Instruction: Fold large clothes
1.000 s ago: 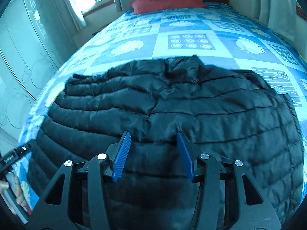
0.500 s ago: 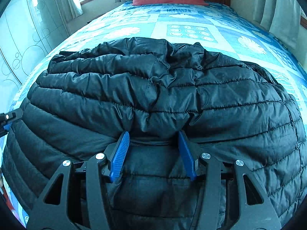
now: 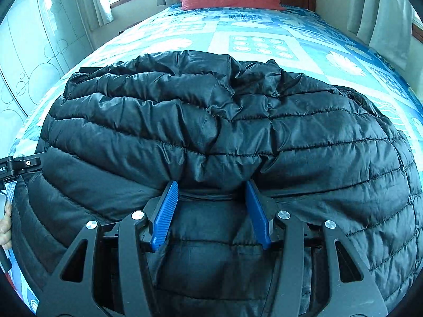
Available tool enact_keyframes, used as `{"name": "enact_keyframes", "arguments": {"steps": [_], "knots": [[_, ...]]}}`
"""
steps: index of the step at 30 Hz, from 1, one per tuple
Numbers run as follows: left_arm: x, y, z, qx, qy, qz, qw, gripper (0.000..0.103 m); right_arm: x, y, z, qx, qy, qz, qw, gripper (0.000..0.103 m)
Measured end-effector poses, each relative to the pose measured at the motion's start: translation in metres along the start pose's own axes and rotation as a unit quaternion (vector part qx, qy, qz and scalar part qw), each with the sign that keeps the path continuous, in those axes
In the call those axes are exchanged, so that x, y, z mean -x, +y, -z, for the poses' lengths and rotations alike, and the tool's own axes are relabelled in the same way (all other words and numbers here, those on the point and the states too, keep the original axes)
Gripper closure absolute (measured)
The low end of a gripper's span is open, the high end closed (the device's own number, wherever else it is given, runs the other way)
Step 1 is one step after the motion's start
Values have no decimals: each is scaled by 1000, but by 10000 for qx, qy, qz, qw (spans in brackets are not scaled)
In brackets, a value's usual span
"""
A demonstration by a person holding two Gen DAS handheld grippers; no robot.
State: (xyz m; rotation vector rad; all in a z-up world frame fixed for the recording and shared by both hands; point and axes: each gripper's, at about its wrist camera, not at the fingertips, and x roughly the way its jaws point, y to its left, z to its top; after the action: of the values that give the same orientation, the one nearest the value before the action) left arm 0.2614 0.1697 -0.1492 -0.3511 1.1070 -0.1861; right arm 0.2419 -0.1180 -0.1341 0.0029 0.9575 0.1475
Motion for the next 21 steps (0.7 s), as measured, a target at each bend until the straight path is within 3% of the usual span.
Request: {"name": "enact_keyframes", "arguments": {"steps": [4,9,14,17,21], "knots": [[-2,0,0,-49,48,78,9999,17,1,1,1,-1,-19,7,10000,51],[2,-3,6,-144,-40,256,9996,41,3,2,2,-2,-58,28,10000,51],[15,-16,11,-294,-181,264,9991,73,3,2,3,-5,-55,23,10000,51],[26,-29,13,-439,-315,103,9985,82,4,2,3,-7,-71,34,10000,51],[42,-41,11,-483,-498,5,9976,87,6,2,3,-19,-94,39,9999,51]]}}
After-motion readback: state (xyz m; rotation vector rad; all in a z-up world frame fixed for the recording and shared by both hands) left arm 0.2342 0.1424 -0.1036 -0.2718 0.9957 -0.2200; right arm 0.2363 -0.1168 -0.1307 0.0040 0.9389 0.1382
